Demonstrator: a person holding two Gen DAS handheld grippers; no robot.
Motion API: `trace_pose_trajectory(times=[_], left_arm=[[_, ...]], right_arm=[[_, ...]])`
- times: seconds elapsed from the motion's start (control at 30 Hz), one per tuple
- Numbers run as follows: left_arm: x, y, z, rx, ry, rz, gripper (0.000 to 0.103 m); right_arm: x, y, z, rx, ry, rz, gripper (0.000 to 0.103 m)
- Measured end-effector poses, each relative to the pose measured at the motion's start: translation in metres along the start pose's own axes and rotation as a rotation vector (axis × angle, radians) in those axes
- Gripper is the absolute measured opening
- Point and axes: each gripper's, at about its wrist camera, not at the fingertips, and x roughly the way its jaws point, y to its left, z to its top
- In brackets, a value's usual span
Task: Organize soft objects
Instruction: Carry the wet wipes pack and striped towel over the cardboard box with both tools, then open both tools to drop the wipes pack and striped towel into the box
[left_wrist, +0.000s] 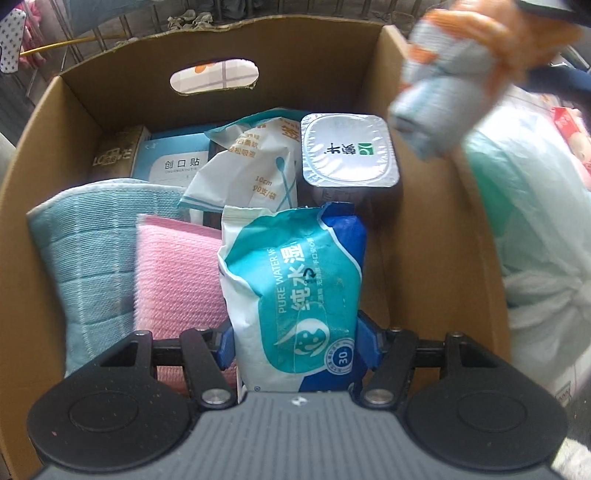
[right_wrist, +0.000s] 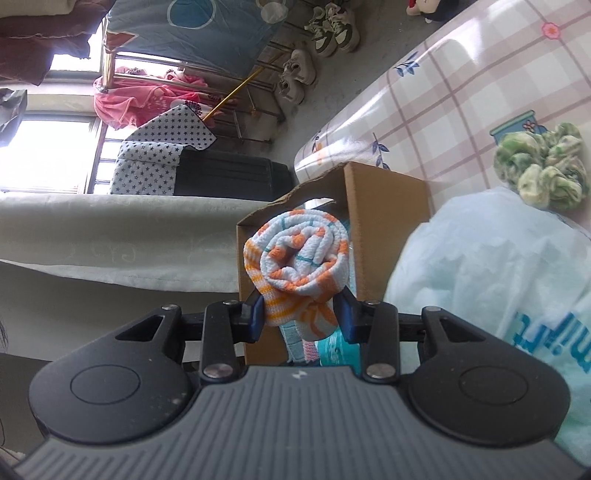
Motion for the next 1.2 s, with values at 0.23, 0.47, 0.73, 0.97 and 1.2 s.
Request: trace_pose_trajectory(times=[0.23, 0.47, 0.73, 0.97, 1.2], left_arm=[[-0.003, -0.008, 0.002, 0.002, -0.009, 0.016, 0.067], [-0.021, -0.004, -0.001, -0.011, -0.050, 0.013, 0.071], [-0.020, -0.010, 0.002, -0.008, -0.061, 0.033, 0.062], [-0.021, -0.007, 0.004, 0.005, -0.057, 0.049, 0.065], [-0.049, 0.019, -0.006, -0.042, -0.059, 0.065, 0.066]], right_arm=[[-0.007, -0.012, -0.011, 0.029, 0.022, -0.024, 0.037], [-0.011, -0.002, -0.014, -0.001, 0.053, -0.040, 0.037], [-0.011, 0.005, -0.017, -0.018, 0.065, -0.043, 0.037], [-0.008, 0.007, -0.018, -0.033, 0.081, -0.057, 0.037], [-0.006, 0.015, -0.018, -0.059, 0.111, -0.074, 0.037]])
